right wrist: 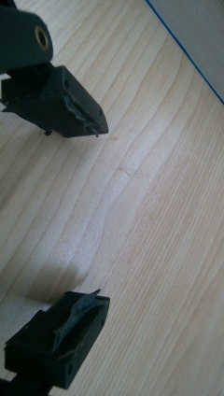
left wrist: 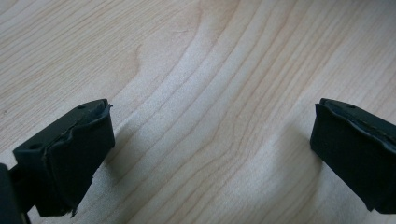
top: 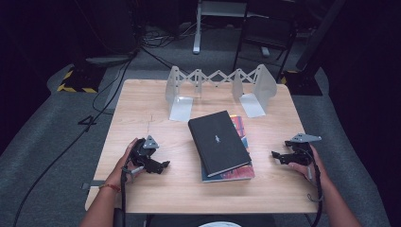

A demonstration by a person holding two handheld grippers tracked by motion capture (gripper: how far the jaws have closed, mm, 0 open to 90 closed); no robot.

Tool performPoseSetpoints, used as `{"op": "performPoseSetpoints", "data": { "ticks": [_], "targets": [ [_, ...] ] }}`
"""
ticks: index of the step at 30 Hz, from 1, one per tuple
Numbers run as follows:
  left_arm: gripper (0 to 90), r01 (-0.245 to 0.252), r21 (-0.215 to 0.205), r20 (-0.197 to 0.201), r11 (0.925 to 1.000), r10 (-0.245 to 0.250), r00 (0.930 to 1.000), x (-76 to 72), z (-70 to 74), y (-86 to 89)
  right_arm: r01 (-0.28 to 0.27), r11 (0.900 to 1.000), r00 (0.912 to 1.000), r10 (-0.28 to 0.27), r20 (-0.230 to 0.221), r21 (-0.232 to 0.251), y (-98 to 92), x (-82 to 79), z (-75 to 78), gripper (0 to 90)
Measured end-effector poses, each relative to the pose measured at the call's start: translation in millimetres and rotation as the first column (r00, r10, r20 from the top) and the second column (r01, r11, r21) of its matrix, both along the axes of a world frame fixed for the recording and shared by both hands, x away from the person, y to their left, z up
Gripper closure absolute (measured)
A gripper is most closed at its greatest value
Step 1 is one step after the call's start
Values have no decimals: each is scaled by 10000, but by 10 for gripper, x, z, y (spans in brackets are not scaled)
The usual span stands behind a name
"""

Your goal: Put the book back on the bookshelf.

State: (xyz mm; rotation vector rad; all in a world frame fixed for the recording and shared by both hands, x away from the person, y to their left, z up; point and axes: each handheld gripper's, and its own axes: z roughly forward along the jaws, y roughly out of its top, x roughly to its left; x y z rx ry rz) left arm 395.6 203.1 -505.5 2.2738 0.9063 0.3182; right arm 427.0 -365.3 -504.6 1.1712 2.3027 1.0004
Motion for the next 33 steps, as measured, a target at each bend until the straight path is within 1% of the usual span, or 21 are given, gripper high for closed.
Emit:
{"op": "performPoseSetpoints", "data": {
  "ticks": [6, 8, 9, 11, 12, 14, 15, 18, 20, 21, 22, 23, 24, 25, 26, 27, 28, 29, 30, 31, 33],
  "targets": [
    [5, -109, -11, 42, 9999, 109, 9999, 1, -1, -2, 52, 9999, 9998, -54, -166, -116, -40, -1, 19, 153],
    [4, 97, 8, 82, 10000, -97, 9999, 17, -1, -6, 9, 9999, 9997, -13, -250, -131, -43, -4, 32, 173],
    [6, 217, -4, 47, 9998, -217, 9998, 28, -1, -21, -262, 9996, 9990, 267, -345, 132, -47, -8, 55, 220],
    [6, 141, 11, 82, 9999, -141, 9999, 48, 1, -43, -422, 9987, 9984, 432, -366, 298, -49, -12, 70, 234],
    [20, 131, -29, 197, 9999, -130, 9997, 62, 4, -62, -544, 9977, 9982, 553, -220, 405, -41, -22, 107, 269],
    [130, 362, -265, 419, 9990, -350, 9985, 93, 18, -118, -895, 9944, 9960, 891, 94, 555, -5, -55, 207, 319],
    [208, 516, -304, 483, 9982, -501, 9976, 119, 23, -149, -1166, 9890, 9931, 1148, 246, 913, 37, -77, 285, 347],
    [223, 706, -228, 667, 9972, -689, 9954, 184, 38, -294, -2064, 9737, 9768, 1992, 788, 970, 222, -152, 483, 415],
    [415, 1059, -393, 918, 9936, -1020, 9905, 224, 86, -381, -2695, 9593, 9593, 2597, 1110, 848, 431, -214, 636, 460],
    [411, 1059, -406, 1043, 9935, -1012, 9894, 232, 110, -430, -2962, 9521, 9500, 2856, 1261, 752, 530, -242, 696, 464],
    [449, 1150, -422, 1165, 9925, -1095, 9871, 241, 126, -463, -3169, 9459, 9424, 3057, 1353, 702, 623, -263, 751, 465],
    [493, 1301, -630, 1124, 9895, -1225, 9861, 285, 153, -533, -3556, 9315, 9279, 3420, 1485, 769, 764, -289, 830, 492],
    [505, 1256, -563, 1192, 9905, -1183, 9858, 313, 160, -579, -3714, 9248, 9221, 3570, 1493, 825, 818, -294, 856, 495],
    [537, 1256, -563, 1192, 9905, -1183, 9858, 313, 160, -579, -3714, 9248, 9221, 3570, 1493, 825, 818, -294, 856, 495],
    [537, 1271, -576, 1397, 9902, -1181, 9831, 351, 167, -635, -3849, 9191, 9169, 3703, 1489, 845, 886, -296, 881, 496],
    [578, 1280, -587, 1506, 9900, -1179, 9815, 369, 166, -660, -4013, 9115, 9111, 3872, 1415, 897, 975, -291, 902, 496],
    [591, 1296, -533, 1429, 9901, -1209, 9823, 409, 168, -699, -4122, 9057, 9071, 3979, 1371, 989, 1015, -287, 906, 496],
    [601, 1332, -615, 1536, 9892, -1225, 9805, 439, 171, -724, -4142, 9054, 9060, 4004, 1372, 928, 1074, -288, 910, 519],
    [636, 1304, -794, 1639, 9883, -1161, 9796, 467, 183, -745, -4043, 9111, 9089, 3904, 1464, 805, 1102, -286, 922, 512],
    [648, 1298, -850, 1765, 9879, -1133, 9778, 485, 196, -760, -4097, 9070, 9078, 3949, 1411, 974, 1102, -275, 938, 460],
    [653, 1318, -975, 1845, 9865, -1122, 9764, 512, 219, -795, -3981, 9128, 9108, 3814, 1583, 910, 1089, -289, 977, 461]
  ]
}}
